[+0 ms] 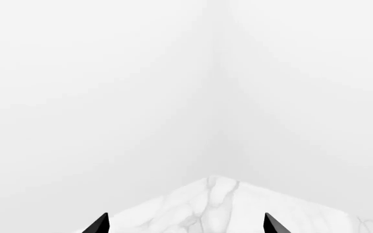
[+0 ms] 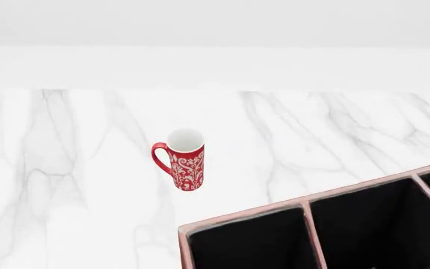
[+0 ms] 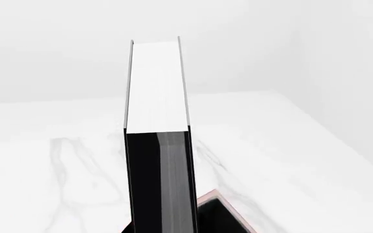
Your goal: Pick up the book and place it in the right compartment of the caddy.
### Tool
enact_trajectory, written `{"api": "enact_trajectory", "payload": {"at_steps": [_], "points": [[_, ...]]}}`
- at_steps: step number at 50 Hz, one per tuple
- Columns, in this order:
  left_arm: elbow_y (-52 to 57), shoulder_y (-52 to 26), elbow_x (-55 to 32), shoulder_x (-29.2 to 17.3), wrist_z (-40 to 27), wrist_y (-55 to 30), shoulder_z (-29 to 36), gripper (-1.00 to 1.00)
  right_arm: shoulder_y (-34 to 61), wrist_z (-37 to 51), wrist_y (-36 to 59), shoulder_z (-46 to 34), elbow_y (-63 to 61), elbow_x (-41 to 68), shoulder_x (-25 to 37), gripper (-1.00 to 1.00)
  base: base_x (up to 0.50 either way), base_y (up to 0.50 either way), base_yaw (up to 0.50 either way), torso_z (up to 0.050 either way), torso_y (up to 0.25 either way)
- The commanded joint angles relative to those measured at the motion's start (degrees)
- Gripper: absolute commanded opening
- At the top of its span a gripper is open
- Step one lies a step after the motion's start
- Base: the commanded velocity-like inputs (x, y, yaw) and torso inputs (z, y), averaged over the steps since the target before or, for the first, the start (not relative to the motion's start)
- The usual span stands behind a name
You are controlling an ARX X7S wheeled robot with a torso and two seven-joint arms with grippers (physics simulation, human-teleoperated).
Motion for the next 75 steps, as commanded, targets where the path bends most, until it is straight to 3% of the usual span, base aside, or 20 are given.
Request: {"api": "enact_trajectory", "payload": {"at_steps": [1, 13, 28, 50, 75], "points": [[0.1, -0.3, 0.3, -0.4, -0.4, -0.3, 0.8, 1.00, -2.6, 3.1, -0.5, 3.9, 0.7, 0.4, 2.5, -1.00, 0.00, 0.00, 0.00, 0.000, 0.000], [0.2, -0.4, -0.1, -0.9, -0.7, -0.6, 0.7, 1.00, 4.2, 17.3, 3.1, 1.0, 8.4, 8.6, 3.1, -1.00, 0.00, 0.00, 0.00, 0.000, 0.002], [-0.3, -0.5, 0.1, -0.8, -0.6, -0.1, 1.2, 1.00, 5.5, 18.9, 2.0, 0.2, 10.5, 12.5, 3.9, -1.00, 0.00, 0.00, 0.00, 0.000, 0.001], [-0.5, -0.4, 0.8, -0.8, -0.9, 0.0, 2.2, 1.00, 4.1, 32.5, -2.4, -2.3, 15.6, 27.5, 5.0, -1.00, 0.00, 0.00, 0.00, 0.000, 0.001], [-0.8, -0.3, 0.9, -1.0, -1.0, 0.2, 2.4, 1.00, -1.3, 25.2, -4.5, -2.4, 14.9, 19.2, 3.4, -1.00, 0.00, 0.00, 0.00, 0.000, 0.001]]}}
